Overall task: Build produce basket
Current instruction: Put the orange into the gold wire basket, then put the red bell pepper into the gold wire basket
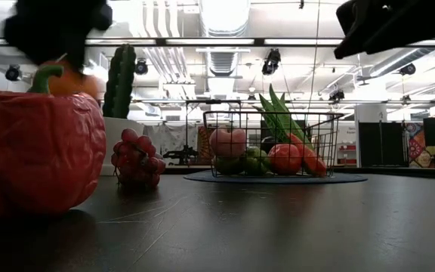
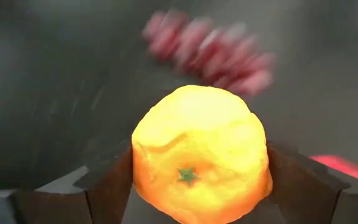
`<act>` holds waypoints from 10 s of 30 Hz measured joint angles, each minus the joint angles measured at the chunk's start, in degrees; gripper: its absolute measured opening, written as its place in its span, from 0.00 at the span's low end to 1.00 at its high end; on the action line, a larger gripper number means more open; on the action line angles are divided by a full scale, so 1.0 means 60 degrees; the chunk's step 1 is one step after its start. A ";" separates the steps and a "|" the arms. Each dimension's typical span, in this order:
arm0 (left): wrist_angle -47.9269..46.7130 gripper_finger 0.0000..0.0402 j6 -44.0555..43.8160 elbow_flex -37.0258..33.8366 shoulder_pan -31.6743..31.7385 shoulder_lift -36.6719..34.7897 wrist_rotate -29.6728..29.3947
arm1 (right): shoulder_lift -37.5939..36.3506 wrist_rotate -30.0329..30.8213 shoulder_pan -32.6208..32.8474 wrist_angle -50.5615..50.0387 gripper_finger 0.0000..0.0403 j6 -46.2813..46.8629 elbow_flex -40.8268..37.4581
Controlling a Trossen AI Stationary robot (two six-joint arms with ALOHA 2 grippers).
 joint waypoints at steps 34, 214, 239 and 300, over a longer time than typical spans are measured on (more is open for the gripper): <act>0.4227 0.75 1.1933 0.6911 0.6164 0.6248 0.0439 | -0.4673 -0.1217 -0.0546 0.4366 0.24 -0.1438 -0.3556; 0.5840 0.99 0.4300 -0.0228 -0.2143 0.1346 0.0234 | 0.2281 -0.1009 -0.1359 0.8497 0.46 -0.1397 -0.2267; 0.2288 0.98 0.4388 0.2242 -0.2691 0.4250 0.0246 | 0.2281 -0.1045 -0.1355 0.8494 0.47 -0.1098 -0.2220; 0.4687 0.59 0.5159 0.1923 -0.1089 0.4097 -0.2215 | 0.2768 -0.1706 -0.1213 0.7422 0.75 -0.0641 -0.0199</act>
